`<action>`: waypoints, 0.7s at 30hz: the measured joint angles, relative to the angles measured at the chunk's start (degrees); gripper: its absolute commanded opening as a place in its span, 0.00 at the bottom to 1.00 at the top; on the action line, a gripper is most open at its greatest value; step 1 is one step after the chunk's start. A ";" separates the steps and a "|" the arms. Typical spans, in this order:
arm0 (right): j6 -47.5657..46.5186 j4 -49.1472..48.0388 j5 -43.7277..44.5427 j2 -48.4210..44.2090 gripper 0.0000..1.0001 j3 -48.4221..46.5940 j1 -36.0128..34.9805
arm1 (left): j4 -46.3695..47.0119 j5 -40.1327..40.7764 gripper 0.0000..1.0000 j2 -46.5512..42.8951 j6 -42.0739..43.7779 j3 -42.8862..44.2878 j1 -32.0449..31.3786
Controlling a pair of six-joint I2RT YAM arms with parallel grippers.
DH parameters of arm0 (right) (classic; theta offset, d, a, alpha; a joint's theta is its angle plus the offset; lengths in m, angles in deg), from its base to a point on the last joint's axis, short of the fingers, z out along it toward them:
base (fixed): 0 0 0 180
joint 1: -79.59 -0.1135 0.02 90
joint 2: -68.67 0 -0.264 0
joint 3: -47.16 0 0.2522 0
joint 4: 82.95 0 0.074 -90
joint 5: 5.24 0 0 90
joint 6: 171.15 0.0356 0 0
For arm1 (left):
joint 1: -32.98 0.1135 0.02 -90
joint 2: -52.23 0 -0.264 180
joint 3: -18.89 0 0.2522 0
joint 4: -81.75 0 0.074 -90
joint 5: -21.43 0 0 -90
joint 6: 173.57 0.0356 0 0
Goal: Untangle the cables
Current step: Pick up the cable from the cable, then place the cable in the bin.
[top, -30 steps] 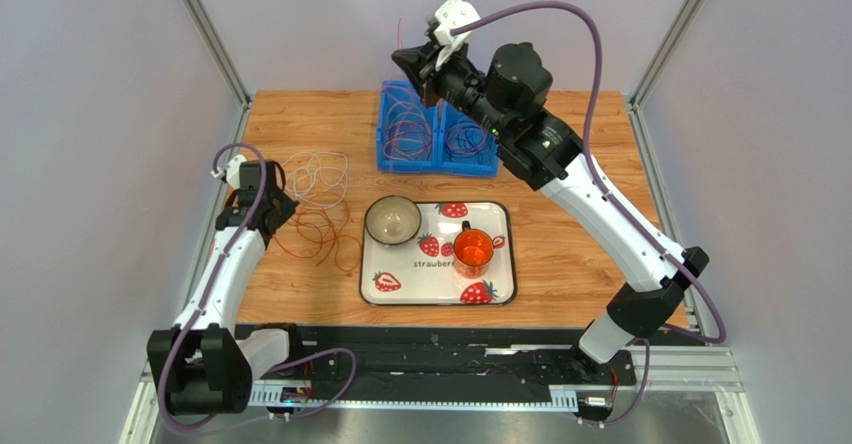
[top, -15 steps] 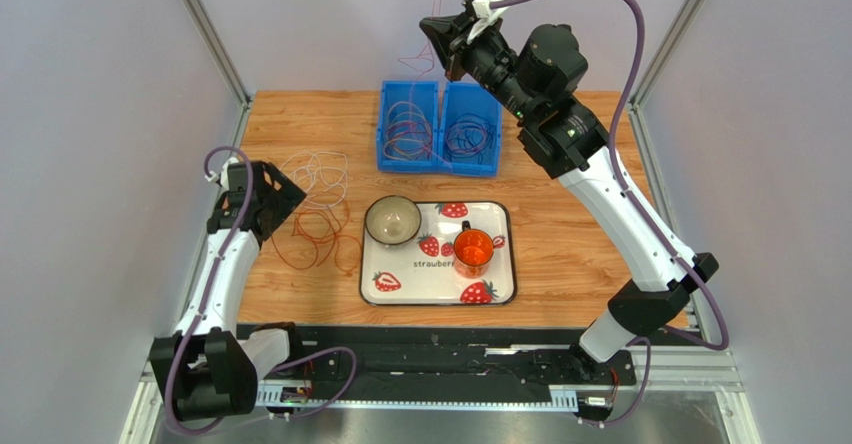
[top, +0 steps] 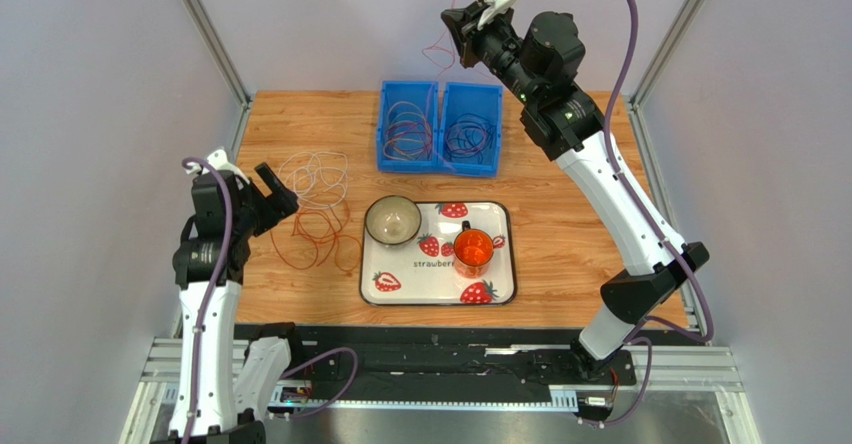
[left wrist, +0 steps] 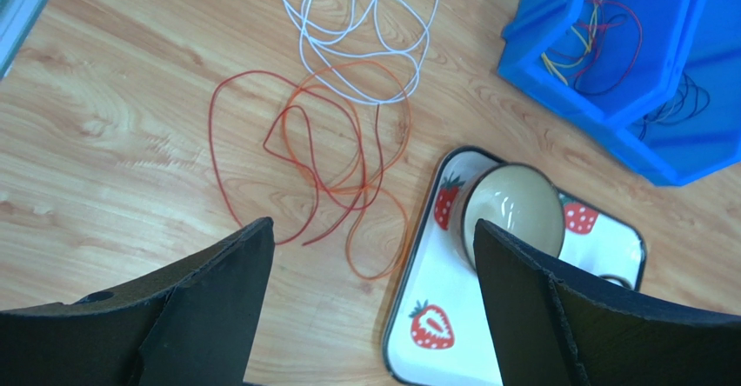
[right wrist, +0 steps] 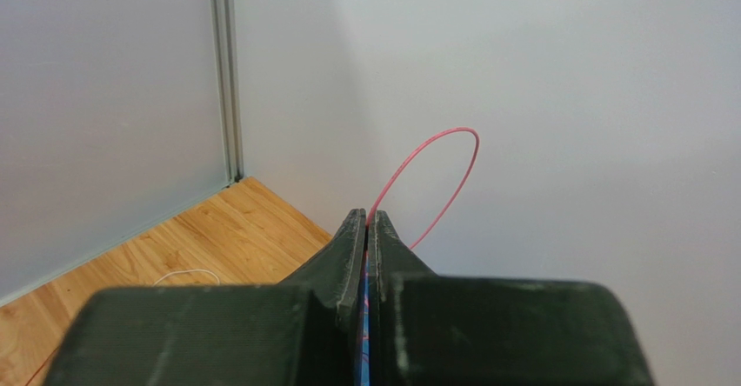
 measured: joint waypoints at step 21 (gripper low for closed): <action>0.50 -0.26 -1.62 12.22 0.00 -2.34 8.39 | -2.80 -4.44 0.87 -6.60 6.38 -3.13 0.00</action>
